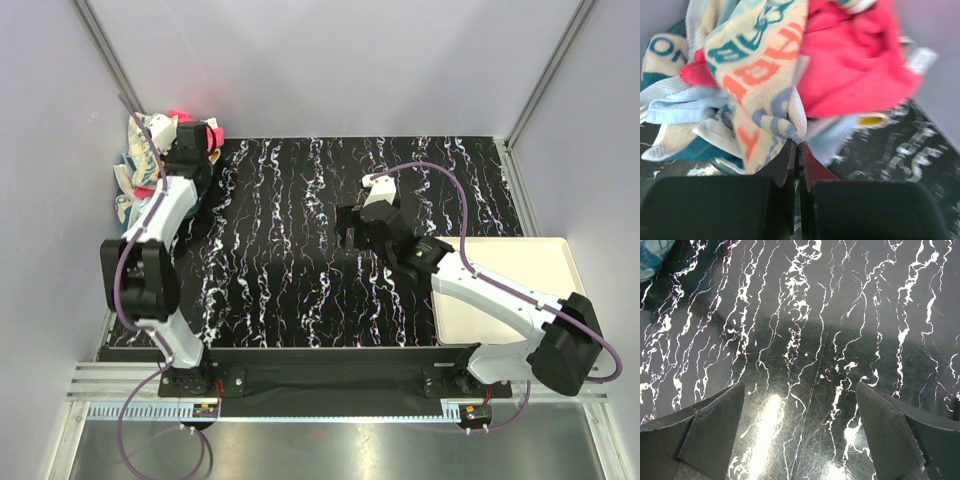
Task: Fold and stack the towels
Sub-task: Grab crumpled towel, then move the towel to the center of the board
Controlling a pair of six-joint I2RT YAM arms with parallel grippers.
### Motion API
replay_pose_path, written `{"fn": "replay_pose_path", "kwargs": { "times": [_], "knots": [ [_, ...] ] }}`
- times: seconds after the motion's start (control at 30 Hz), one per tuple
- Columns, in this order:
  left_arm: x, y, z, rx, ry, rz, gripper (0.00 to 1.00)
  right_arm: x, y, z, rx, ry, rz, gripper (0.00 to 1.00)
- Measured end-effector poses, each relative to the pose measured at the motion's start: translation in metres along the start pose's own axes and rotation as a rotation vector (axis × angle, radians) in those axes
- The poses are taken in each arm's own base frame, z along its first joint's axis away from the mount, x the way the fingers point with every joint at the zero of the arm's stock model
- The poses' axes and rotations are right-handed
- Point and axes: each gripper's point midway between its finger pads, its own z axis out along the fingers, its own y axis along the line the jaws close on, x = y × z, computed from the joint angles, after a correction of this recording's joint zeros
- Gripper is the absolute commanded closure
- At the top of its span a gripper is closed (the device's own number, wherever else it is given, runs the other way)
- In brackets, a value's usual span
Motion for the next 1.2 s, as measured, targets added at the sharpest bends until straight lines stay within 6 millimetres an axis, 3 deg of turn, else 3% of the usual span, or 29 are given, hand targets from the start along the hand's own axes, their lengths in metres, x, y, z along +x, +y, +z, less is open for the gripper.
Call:
{"fn": "replay_pose_path", "kwargs": {
  "times": [0.17, 0.27, 0.43, 0.7, 0.87, 1.2],
  "knots": [
    [-0.036, -0.043, -0.073, 0.184, -0.144, 0.028, 1.00, -0.001, -0.001, -0.001, 0.003, 0.000, -0.005, 0.00],
    [-0.047, -0.071, -0.118, 0.286, -0.216, 0.062, 1.00, -0.004, -0.001, -0.001, 0.009, -0.005, -0.007, 0.00],
    [-0.040, -0.109, -0.181, 0.432, -0.273, 0.141, 1.00, -0.010, -0.004, -0.002, 0.029, -0.023, -0.006, 0.00],
    [-0.020, -0.139, -0.267, 0.619, -0.309, 0.241, 1.00, -0.022, -0.012, -0.008, 0.064, -0.064, -0.003, 0.00],
    [0.001, -0.152, -0.302, 0.716, -0.269, 0.273, 1.00, -0.040, -0.018, -0.024, 0.076, -0.121, 0.021, 0.00],
    [0.073, -0.143, -0.320, 0.850, -0.046, 0.444, 0.98, -0.065, -0.041, -0.062, 0.120, -0.232, 0.080, 0.00]
  ]
}}
